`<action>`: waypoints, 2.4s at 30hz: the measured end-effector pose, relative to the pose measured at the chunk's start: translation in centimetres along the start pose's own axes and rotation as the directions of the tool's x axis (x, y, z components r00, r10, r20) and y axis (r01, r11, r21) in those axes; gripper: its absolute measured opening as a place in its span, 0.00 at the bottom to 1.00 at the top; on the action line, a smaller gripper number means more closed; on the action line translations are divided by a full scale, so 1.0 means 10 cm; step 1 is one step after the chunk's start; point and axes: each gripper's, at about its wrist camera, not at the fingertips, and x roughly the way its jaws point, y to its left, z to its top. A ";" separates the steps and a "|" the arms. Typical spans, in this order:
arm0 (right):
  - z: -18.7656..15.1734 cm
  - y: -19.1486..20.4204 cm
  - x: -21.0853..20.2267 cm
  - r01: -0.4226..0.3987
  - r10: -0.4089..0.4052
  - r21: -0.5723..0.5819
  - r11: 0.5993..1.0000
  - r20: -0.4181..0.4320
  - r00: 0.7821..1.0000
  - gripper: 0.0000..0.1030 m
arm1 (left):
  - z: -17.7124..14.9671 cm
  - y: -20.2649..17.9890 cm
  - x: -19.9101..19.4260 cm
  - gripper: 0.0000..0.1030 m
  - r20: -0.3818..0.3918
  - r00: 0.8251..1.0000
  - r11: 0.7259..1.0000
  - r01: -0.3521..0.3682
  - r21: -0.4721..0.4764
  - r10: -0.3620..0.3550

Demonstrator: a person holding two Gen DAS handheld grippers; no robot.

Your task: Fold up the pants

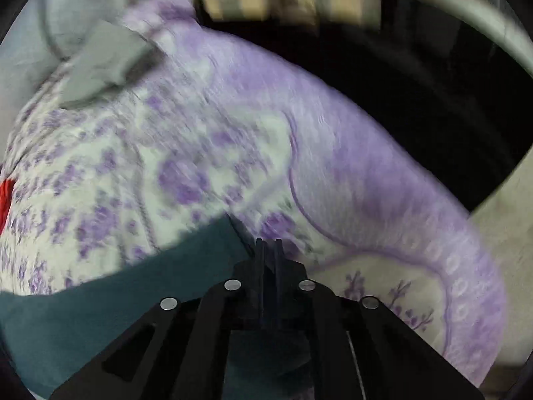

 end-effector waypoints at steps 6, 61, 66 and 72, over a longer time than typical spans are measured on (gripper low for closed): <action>-0.26 -0.45 -0.53 -0.156 0.152 0.156 0.975 0.043 0.988 0.07 | -0.09 -0.01 -0.14 0.78 0.037 0.999 0.999 0.027 0.028 -0.028; -0.45 -0.35 -0.83 -0.278 0.282 0.225 0.934 0.013 0.959 0.02 | 0.03 0.91 -0.75 0.02 0.177 0.983 0.980 -0.011 -0.200 0.047; -0.65 -0.46 -0.58 -0.223 0.241 0.264 0.939 -0.041 0.970 0.02 | -0.07 1.01 -0.59 0.02 0.135 0.990 0.971 0.005 -0.237 0.028; -0.77 -0.46 -0.36 -0.196 0.224 0.257 0.946 -0.085 0.971 0.04 | -0.21 0.91 -0.30 0.20 0.045 0.995 0.985 -0.075 -0.158 0.083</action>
